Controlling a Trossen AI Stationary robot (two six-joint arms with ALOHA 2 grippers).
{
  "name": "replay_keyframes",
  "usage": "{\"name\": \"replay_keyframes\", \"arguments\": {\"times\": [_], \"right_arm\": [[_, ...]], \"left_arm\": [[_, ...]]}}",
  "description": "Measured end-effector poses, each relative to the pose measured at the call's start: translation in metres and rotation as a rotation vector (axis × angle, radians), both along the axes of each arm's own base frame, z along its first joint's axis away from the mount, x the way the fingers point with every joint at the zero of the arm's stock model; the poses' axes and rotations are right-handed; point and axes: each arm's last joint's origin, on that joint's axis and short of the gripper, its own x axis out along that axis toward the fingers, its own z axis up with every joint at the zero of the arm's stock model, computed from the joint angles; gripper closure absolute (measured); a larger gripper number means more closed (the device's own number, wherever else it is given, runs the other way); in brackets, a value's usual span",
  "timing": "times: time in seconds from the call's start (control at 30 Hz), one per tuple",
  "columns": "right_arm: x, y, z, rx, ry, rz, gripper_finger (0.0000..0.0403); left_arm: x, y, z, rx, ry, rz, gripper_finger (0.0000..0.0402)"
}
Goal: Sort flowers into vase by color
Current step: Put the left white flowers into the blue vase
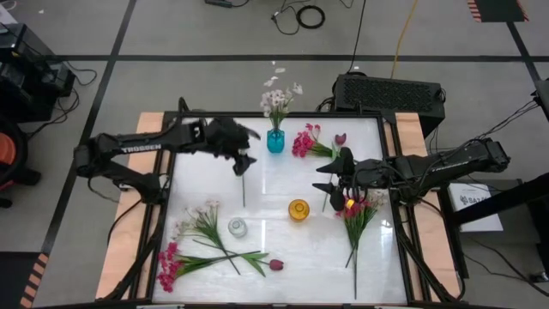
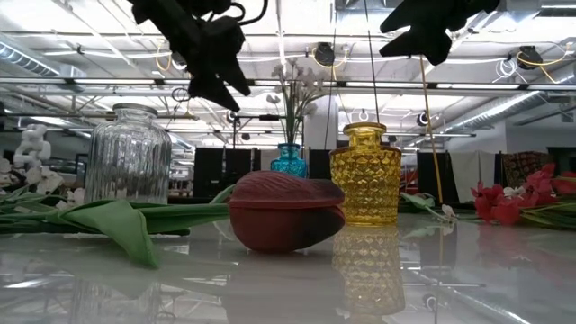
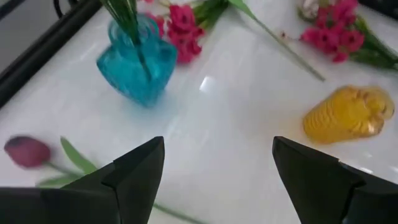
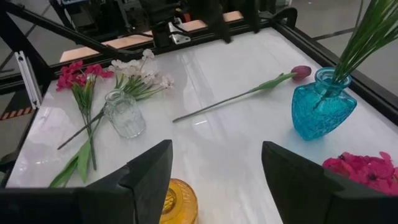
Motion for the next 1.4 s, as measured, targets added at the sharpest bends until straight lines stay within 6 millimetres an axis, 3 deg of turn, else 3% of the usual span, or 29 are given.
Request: {"name": "replay_keyframes", "arguments": {"times": [0.43,0.97,1.4], "right_arm": [[-0.001,0.000,-0.002,0.056,0.005,-0.029,0.0163],[0.000,-0.002,0.000,0.038,-0.010,-0.033,0.0163],[0.002,-0.003,0.004,0.028,-0.051,-0.023,0.0163]], "left_arm": [[-0.036,-0.086,0.008,0.201,-0.148,0.214,0.0096],[-0.059,-0.147,0.001,0.084,-0.168,0.013,0.0096],[-0.092,-0.175,0.011,0.048,-0.209,-0.115,0.0096]]}}
